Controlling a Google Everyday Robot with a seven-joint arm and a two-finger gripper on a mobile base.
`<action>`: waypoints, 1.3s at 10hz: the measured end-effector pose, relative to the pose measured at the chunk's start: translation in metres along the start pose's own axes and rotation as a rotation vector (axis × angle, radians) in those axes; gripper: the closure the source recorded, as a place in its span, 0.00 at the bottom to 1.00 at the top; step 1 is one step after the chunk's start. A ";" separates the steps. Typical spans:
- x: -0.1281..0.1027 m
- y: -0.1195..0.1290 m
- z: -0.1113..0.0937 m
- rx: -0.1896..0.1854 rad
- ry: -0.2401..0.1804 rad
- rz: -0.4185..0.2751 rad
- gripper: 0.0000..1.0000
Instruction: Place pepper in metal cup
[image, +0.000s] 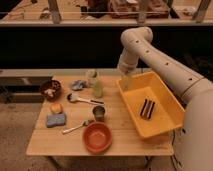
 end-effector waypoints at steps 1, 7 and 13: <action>0.001 -0.006 0.005 -0.015 -0.020 -0.007 0.20; -0.018 -0.103 0.016 0.066 -0.206 0.046 0.20; -0.074 -0.121 0.034 0.253 -0.580 0.340 0.20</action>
